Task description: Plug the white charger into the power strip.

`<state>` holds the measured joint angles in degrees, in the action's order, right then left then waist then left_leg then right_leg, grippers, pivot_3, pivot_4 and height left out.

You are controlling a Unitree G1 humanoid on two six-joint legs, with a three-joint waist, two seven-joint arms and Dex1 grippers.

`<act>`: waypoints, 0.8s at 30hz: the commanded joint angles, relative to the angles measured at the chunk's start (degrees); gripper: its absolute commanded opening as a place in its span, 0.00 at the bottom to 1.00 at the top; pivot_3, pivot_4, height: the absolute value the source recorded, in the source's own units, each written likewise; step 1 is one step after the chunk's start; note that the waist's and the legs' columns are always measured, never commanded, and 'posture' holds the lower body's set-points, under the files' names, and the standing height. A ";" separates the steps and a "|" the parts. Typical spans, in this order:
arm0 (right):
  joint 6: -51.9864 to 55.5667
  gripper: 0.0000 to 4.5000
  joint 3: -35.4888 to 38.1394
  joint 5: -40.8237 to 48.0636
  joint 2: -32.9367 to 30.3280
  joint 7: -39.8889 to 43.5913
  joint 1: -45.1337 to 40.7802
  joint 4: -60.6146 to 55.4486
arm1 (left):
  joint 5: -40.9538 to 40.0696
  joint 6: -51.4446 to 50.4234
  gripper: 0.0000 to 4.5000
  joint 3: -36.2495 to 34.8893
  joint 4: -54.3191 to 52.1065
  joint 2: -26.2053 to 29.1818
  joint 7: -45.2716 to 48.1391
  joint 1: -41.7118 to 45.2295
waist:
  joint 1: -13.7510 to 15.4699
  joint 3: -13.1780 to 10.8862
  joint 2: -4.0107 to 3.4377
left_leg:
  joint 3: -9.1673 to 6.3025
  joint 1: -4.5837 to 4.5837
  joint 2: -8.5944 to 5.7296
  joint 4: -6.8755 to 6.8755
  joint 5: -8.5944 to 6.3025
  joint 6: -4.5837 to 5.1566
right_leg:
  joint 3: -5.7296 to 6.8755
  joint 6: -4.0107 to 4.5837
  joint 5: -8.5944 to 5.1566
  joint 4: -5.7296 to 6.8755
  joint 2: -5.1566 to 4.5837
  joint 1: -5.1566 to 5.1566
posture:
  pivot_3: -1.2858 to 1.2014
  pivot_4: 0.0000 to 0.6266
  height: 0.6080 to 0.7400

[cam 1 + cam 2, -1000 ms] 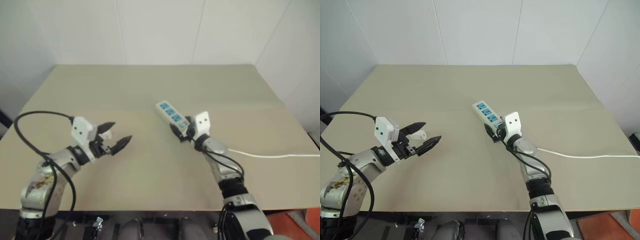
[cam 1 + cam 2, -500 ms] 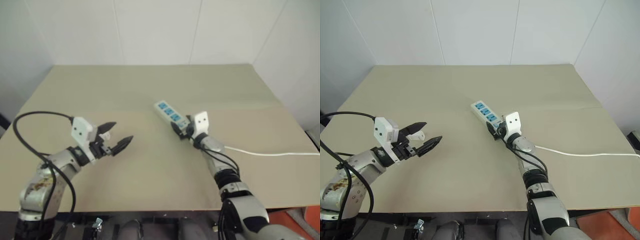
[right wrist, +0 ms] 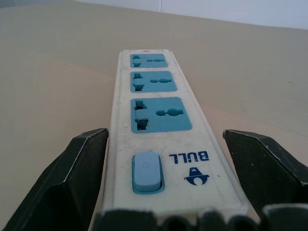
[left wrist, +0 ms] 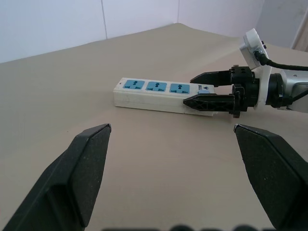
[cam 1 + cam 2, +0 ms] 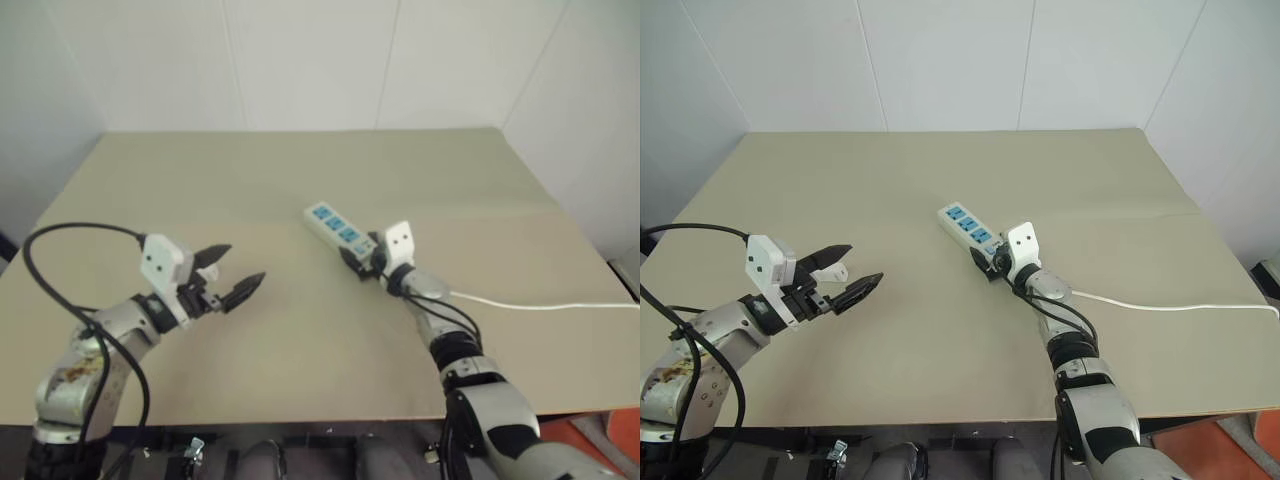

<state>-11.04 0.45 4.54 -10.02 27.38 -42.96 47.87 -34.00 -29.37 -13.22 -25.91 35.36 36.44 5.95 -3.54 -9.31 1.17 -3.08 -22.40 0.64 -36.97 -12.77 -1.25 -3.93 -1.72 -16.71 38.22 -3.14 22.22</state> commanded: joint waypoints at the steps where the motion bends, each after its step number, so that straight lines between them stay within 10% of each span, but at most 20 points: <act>1: 1.04 1.00 1.02 0.24 -1.14 -0.88 0.38 -3.58 | -0.68 0.33 0.99 -0.93 -2.26 -0.02 -0.37 -0.08 | 0.02 0.00 0.00 | 0.00 0.00 0.00 0.00 0.00 0.00 | 0.00 0.00 0.00 0.00 0.00 0.00 | 0.52 0.24 1.00; 10: 7.83 1.00 0.41 1.30 -0.90 0.10 4.44 -14.34 | -0.76 0.19 0.99 -0.24 -1.85 -0.32 0.05 0.40 | -0.24 0.00 0.00 | -0.02 -0.04 0.05 0.04 0.00 0.00 | -0.02 0.00 0.00 -0.01 0.02 0.06 | 0.52 0.24 1.00; 24: 2.31 1.00 1.40 0.40 0.64 -0.41 -1.18 2.00 | -0.81 0.26 0.99 -0.89 -1.74 0.20 0.82 0.37 | -0.53 0.00 0.00 | 0.08 0.05 0.06 0.04 0.00 0.00 | -0.07 0.01 0.03 -0.02 0.05 0.02 | 0.52 0.24 1.00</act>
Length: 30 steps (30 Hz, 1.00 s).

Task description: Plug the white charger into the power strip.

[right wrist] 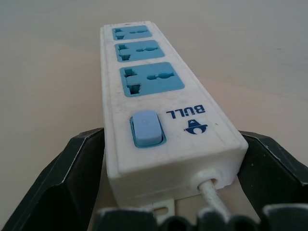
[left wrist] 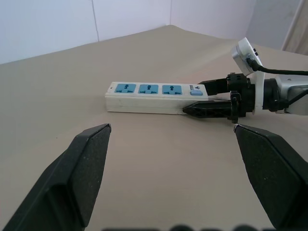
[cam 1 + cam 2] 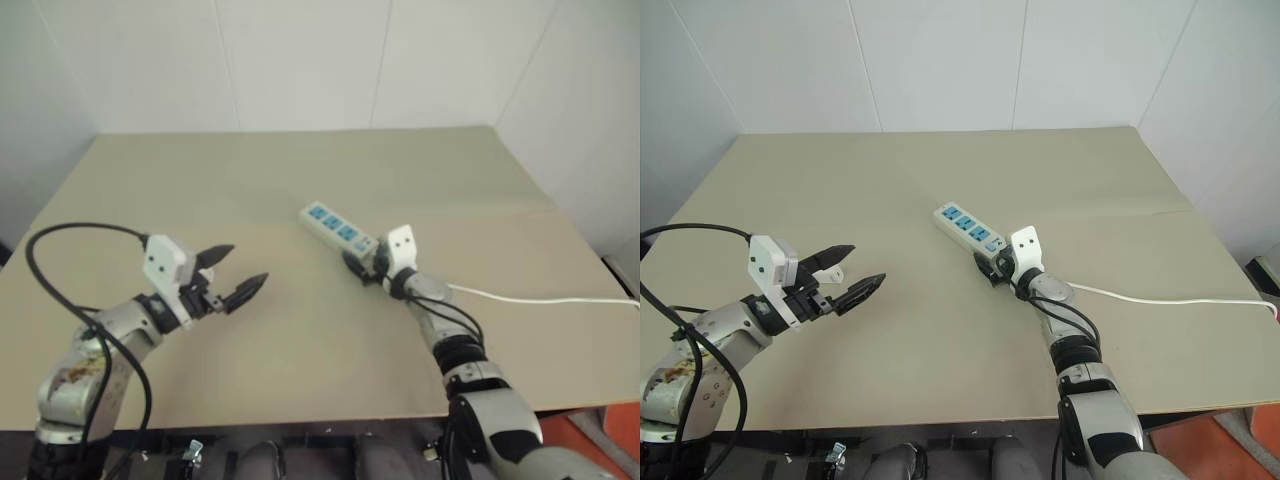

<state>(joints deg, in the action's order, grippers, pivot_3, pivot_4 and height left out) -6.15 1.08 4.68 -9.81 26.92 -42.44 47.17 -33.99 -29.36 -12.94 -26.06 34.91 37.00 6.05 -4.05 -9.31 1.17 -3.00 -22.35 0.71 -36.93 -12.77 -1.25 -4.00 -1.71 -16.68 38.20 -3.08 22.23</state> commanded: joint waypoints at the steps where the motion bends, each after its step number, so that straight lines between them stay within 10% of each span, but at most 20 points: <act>1: -3.17 1.00 0.75 0.40 0.64 0.81 -2.30 3.80 | -0.88 0.24 0.99 -1.30 -1.65 0.72 0.30 0.21 | -0.07 0.00 0.00 | 0.00 0.00 0.00 0.00 0.00 0.00 | 0.00 0.00 0.00 0.00 0.01 0.00 | 0.52 0.24 1.00; 11: -5.23 1.00 0.08 -0.16 1.01 7.87 -5.35 10.56 | -1.12 0.35 0.99 -2.42 -3.02 1.07 -0.13 -1.35 | -0.49 0.00 0.00 | 0.00 0.04 0.07 0.04 0.00 0.00 | -0.07 0.02 0.02 0.00 0.09 0.01 | 0.52 0.24 1.00; 16: -6.44 0.76 -0.70 -1.92 1.43 6.88 -5.23 11.82 | -1.09 0.48 1.00 -2.92 -3.40 1.06 -0.32 -2.15 | -0.53 0.01 0.01 | 0.00 0.07 0.08 0.05 0.00 0.00 | -0.07 0.02 0.02 0.00 0.10 0.00 | 0.52 0.24 1.00; 21: -7.71 0.76 -1.02 -3.27 1.99 4.97 -4.81 11.97 | -1.10 0.52 1.00 -3.24 -3.41 1.13 -0.18 -2.43 | -1.00 0.01 0.02 | -0.02 0.09 0.09 0.05 0.00 -0.01 | -0.08 0.03 0.03 0.01 0.11 0.00 | 0.52 0.24 1.00; 30: -7.48 0.76 0.31 3.49 -0.06 14.28 0.33 -6.46 | -1.21 0.94 1.00 -4.10 -0.17 3.58 2.40 0.58 | -1.14 -0.03 0.02 | -0.07 -0.01 0.09 0.09 0.00 -0.01 | -0.04 0.04 0.03 -0.03 0.09 0.04 | 0.52 0.24 1.00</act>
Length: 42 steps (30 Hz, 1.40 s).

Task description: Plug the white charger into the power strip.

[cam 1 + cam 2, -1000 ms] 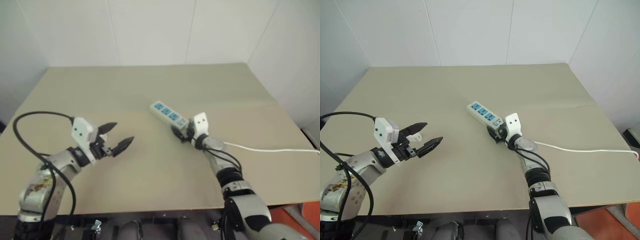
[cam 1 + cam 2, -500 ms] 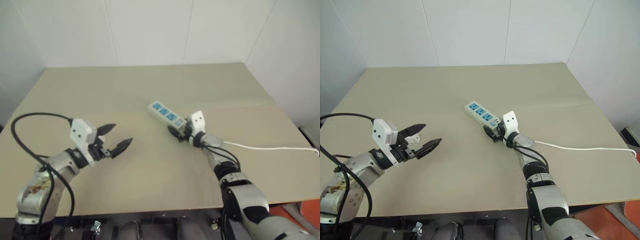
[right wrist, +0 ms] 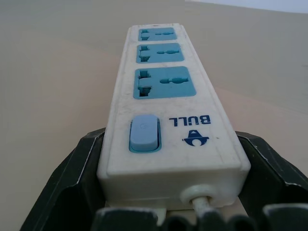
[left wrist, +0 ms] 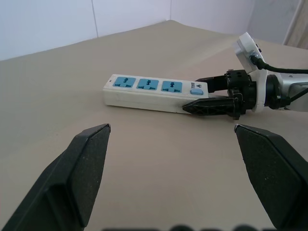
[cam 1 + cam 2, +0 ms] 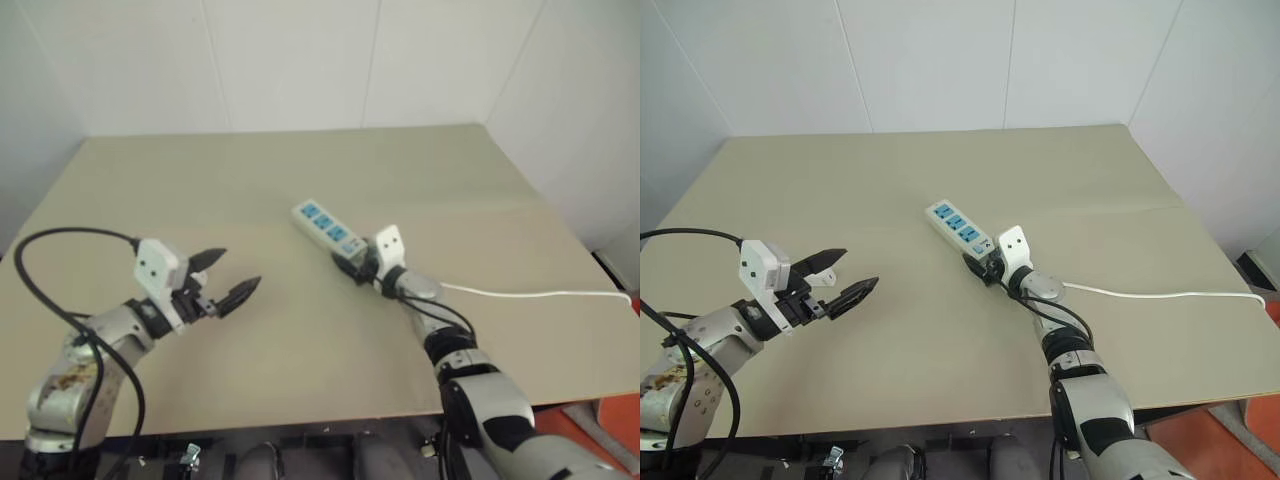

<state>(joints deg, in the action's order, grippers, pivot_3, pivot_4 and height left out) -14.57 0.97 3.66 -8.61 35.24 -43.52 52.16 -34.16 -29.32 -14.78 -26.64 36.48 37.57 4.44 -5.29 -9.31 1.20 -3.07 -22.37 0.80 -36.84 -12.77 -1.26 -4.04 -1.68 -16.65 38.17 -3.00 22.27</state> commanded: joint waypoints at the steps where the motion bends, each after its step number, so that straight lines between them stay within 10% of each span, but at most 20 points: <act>1: 2.22 0.76 0.18 5.78 -2.00 8.27 2.57 -15.40 | -0.89 1.12 1.00 -2.30 1.38 2.77 2.74 2.95 | 0.23 -0.08 -0.02 | -0.01 -0.04 0.00 0.00 0.00 0.00 | 0.01 0.00 0.00 0.00 -0.01 0.03 | 0.52 0.24 1.00; 10: 16.00 0.76 -5.04 15.43 -10.65 27.65 11.91 -40.99 | -0.39 1.67 1.00 -2.42 10.57 11.10 12.45 10.52 | 1.27 -0.16 -0.02 | -0.02 -0.03 0.00 0.01 0.00 0.00 | 0.04 -0.01 0.00 -0.04 0.03 0.06 | 0.52 0.24 1.00; 21: 12.96 0.76 -12.33 12.66 -9.69 34.09 14.18 -39.70 | 0.90 1.76 1.00 -0.07 23.29 25.05 29.57 20.62 | 1.30 -0.41 0.01 | 0.13 -0.10 0.19 0.01 0.00 0.00 | 0.07 0.00 0.00 -0.05 0.40 0.17 | 0.52 0.24 1.00; 32: 7.87 0.76 -15.71 8.89 -8.63 36.31 14.43 -33.08 | 17.45 12.61 1.00 15.90 35.28 30.25 42.36 32.14 | 1.39 -0.57 0.12 | 0.14 -0.15 0.19 0.01 0.00 0.00 | 0.08 0.01 0.00 -0.01 0.46 0.22 | 0.52 0.24 1.00; 42: 9.67 0.76 -15.29 8.33 -7.12 33.48 14.81 -32.12 | 45.56 25.82 1.00 37.78 57.35 24.13 49.07 56.87 | 1.54 -0.62 0.21 | 0.10 -0.29 0.14 -0.08 0.02 -0.02 | 0.11 0.00 0.00 0.05 0.51 0.30 | 0.52 0.24 1.00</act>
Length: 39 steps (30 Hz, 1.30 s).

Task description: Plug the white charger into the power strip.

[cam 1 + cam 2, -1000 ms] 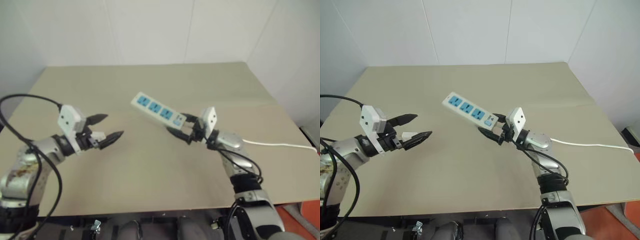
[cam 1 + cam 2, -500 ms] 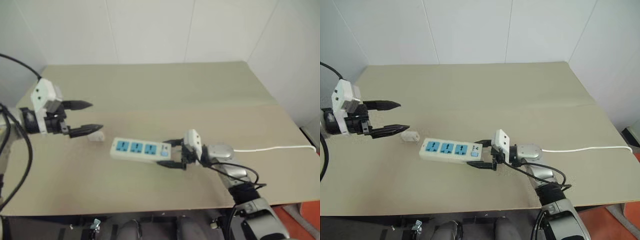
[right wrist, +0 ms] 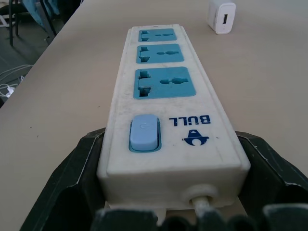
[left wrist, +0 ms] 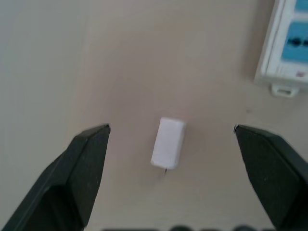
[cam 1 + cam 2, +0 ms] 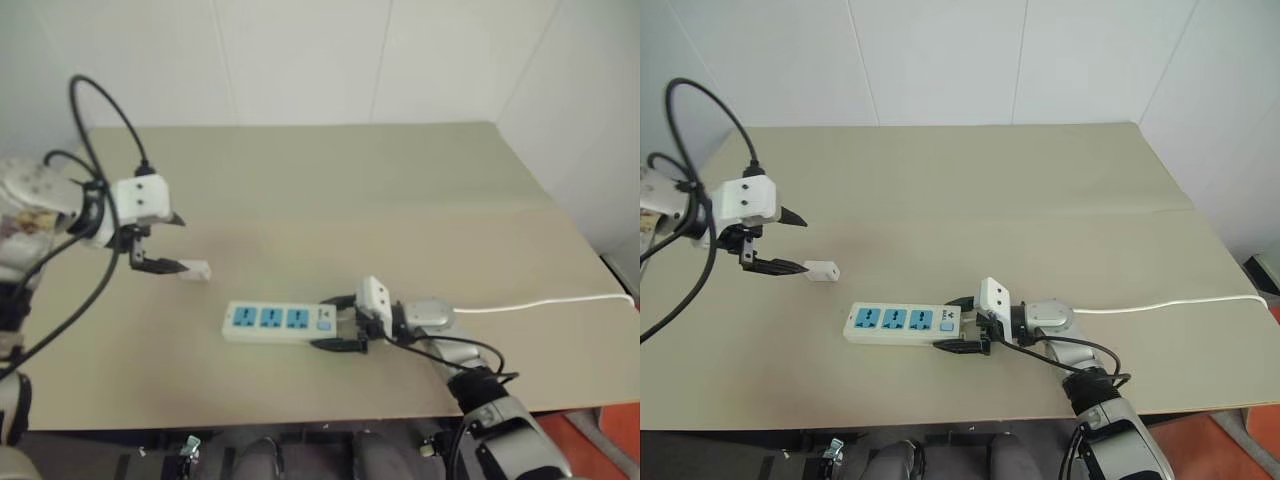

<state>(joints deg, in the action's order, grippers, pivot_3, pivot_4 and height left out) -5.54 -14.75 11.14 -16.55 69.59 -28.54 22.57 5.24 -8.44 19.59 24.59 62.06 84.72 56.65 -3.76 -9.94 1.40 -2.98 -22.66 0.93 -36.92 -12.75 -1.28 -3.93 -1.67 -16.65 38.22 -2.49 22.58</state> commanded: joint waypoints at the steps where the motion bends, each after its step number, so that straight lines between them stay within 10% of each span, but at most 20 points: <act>1: 0.84 0.76 0.37 0.79 0.84 -1.08 0.02 -2.71 | 7.84 6.94 1.00 4.67 9.35 -2.71 2.32 6.64 | -0.05 0.00 0.00 | 0.00 0.00 0.01 -0.01 0.00 -0.01 | 0.01 0.00 0.00 0.00 0.00 0.00 | 0.52 0.24 1.00; 16: 6.41 0.76 1.49 2.03 -1.36 -4.68 2.96 -9.29 | 23.49 17.94 1.00 12.81 35.75 -18.19 -1.15 19.08 | 0.07 -0.04 0.08 | -0.06 -0.62 -0.05 -0.36 0.02 -0.02 | -0.01 -0.01 0.00 0.69 -0.04 0.65 | 0.52 0.24 1.00; 39: 8.08 0.76 1.13 2.09 -0.68 -10.19 6.39 -13.59 | 30.64 22.22 1.00 14.59 43.90 -24.33 -4.59 18.59 | 0.17 -0.06 0.12 | -0.10 -0.65 -0.08 -0.53 0.02 -0.02 | 0.00 -0.01 0.00 0.77 -0.03 0.64 | 0.52 0.24 1.00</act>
<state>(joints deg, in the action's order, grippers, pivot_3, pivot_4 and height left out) 2.30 -14.44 12.29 -17.54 59.70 -22.31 11.29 35.69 13.47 33.93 68.33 37.69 80.60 74.81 -3.59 -9.99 1.52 -3.08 -23.31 0.85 -37.45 -12.73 -1.30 -3.93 -1.68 -16.66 38.99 -2.52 23.22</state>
